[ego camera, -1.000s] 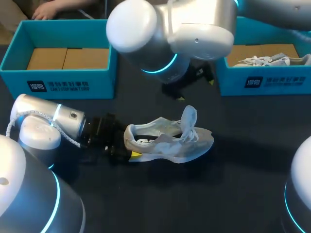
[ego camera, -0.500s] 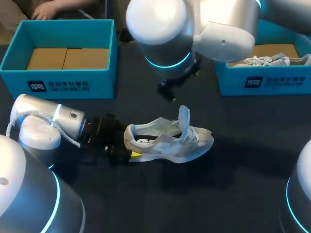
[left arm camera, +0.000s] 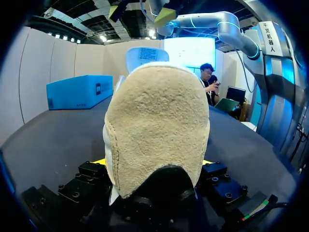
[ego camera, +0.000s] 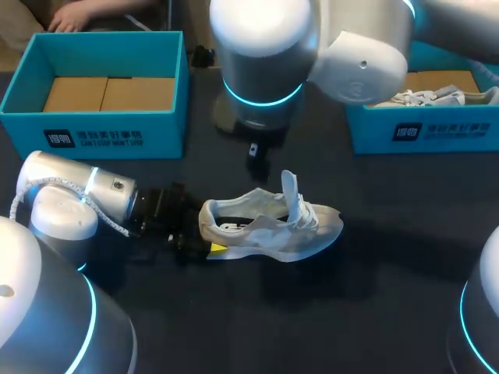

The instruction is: Take the shoe out of the shoebox, open the shoe tongue, remove and reinsert the insole, then place the shoe into the shoebox

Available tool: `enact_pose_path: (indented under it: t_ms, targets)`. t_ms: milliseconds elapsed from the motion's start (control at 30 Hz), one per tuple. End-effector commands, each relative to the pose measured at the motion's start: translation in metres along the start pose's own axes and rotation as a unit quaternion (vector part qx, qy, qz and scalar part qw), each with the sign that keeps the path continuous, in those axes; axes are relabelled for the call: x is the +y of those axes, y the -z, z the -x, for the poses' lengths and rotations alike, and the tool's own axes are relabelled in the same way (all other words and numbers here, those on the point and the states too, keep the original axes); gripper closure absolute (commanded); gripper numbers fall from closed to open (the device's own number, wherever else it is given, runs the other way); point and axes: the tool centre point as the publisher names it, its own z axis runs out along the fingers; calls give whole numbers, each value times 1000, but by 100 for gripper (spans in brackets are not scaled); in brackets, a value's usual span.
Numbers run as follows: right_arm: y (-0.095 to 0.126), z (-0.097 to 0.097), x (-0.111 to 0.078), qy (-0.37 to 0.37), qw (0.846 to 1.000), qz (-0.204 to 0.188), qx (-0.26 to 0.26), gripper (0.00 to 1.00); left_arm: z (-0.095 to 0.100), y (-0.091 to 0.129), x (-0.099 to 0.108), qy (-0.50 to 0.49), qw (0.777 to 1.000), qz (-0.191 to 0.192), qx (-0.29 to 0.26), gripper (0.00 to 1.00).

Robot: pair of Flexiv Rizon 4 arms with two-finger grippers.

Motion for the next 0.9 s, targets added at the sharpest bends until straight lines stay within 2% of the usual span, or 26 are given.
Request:
enact_pose_path:
  t_ms: [33, 100, 133, 167, 233, 267, 300, 533, 900]
  targets:
    - [-6, -7, 7, 65, 997, 2, 37, 0, 0, -1, 1, 0, 1000, 2, 1, 100]
    - [-7, -12, 9, 66, 997, 5, 44, 33, 0, -1, 1, 0, 1000, 2, 1, 100]
    - [-9, -17, 10, 64, 997, 8, 49, 55, 0, -1, 1, 0, 1000, 2, 1, 100]
    - [-11, -20, 11, 62, 997, 10, 53, 60, 0, -1, 1, 0, 1000, 2, 1, 100]
    - [-14, -26, 12, 58, 996, 13, 59, 82, 0, -1, 1, 0, 1000, 2, 1, 100]
    - [-15, -27, 12, 55, 997, 15, 60, 87, 0, -1, 1, 0, 1000, 2, 1, 100]
    - [-17, -30, 12, 52, 997, 16, 62, 100, 0, -1, 1, 0, 1000, 2, 1, 100]
    - [-31, -52, 13, 72, 993, 16, 89, 100, 0, -1, 1, 0, 1000, 2, 1, 100]
    - [-31, -52, 13, 72, 993, 16, 89, 100, 0, -1, 1, 0, 1000, 2, 1, 100]
